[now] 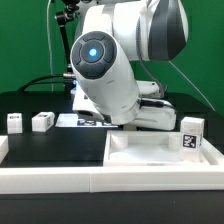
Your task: Assemble square table
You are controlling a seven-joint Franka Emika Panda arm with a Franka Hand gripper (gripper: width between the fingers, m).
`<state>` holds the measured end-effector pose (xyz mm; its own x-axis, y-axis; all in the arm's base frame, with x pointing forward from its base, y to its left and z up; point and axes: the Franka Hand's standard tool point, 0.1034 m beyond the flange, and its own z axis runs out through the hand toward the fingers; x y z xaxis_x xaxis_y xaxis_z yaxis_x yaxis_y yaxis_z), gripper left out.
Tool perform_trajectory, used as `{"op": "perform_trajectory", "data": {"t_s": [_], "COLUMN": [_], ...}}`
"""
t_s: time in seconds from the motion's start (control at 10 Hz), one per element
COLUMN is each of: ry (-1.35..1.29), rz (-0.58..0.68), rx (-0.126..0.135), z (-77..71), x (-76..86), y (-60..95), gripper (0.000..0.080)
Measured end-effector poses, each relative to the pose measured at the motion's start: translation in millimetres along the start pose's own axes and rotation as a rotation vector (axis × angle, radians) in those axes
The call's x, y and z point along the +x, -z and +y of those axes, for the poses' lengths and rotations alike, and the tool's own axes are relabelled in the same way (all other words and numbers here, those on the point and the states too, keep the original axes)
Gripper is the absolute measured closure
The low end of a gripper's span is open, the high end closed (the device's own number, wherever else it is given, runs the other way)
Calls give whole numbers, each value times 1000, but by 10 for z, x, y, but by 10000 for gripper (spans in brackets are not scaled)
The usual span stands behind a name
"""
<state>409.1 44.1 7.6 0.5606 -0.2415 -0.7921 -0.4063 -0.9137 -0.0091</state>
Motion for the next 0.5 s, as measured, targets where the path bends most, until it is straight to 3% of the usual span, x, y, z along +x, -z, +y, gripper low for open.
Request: {"op": "perform_trajectory", "data": {"t_s": [0.3,0.5], "ry": [9,41], "rz": [4,8], "rx": [5,24], "z": [14,80], "x": [7,-12], "y": [91,388], "gripper": [511,511]}}
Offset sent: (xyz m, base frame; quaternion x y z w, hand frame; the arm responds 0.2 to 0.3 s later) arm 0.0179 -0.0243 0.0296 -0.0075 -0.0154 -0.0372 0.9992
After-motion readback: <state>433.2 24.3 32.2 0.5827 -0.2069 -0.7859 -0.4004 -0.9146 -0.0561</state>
